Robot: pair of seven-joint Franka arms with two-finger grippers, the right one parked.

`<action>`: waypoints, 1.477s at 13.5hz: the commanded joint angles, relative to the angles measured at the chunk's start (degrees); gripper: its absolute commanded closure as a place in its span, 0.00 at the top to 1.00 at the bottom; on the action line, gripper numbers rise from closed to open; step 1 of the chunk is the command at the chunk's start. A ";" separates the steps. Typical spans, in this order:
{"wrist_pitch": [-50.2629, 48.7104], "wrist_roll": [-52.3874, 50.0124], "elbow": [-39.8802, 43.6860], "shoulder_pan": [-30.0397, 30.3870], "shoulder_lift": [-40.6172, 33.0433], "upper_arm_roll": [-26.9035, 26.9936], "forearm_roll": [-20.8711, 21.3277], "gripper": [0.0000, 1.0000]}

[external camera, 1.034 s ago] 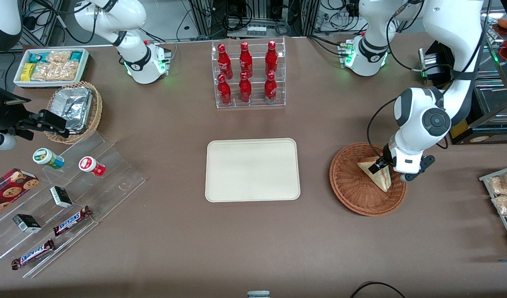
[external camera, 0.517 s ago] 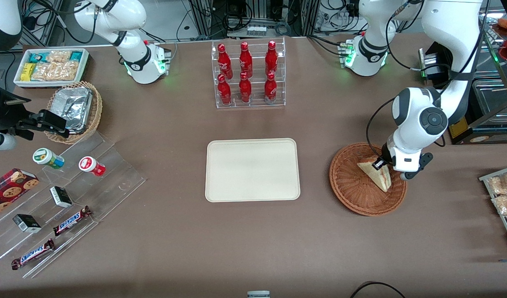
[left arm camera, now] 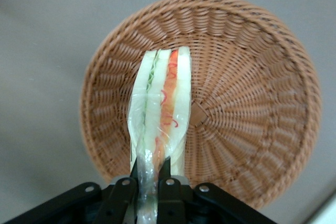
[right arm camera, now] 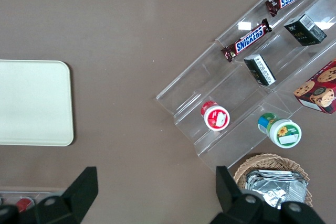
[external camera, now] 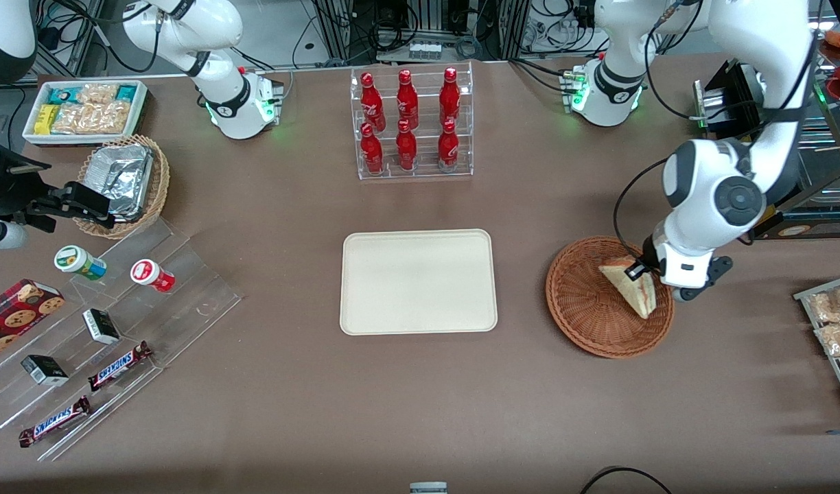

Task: Place sandwich from basket to tray
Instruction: 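Lift the sandwich with the left gripper and carry it toward the white tray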

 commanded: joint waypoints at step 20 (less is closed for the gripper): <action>-14.93 -11.23 22.51 -6.53 12.75 -25.99 11.81 0.00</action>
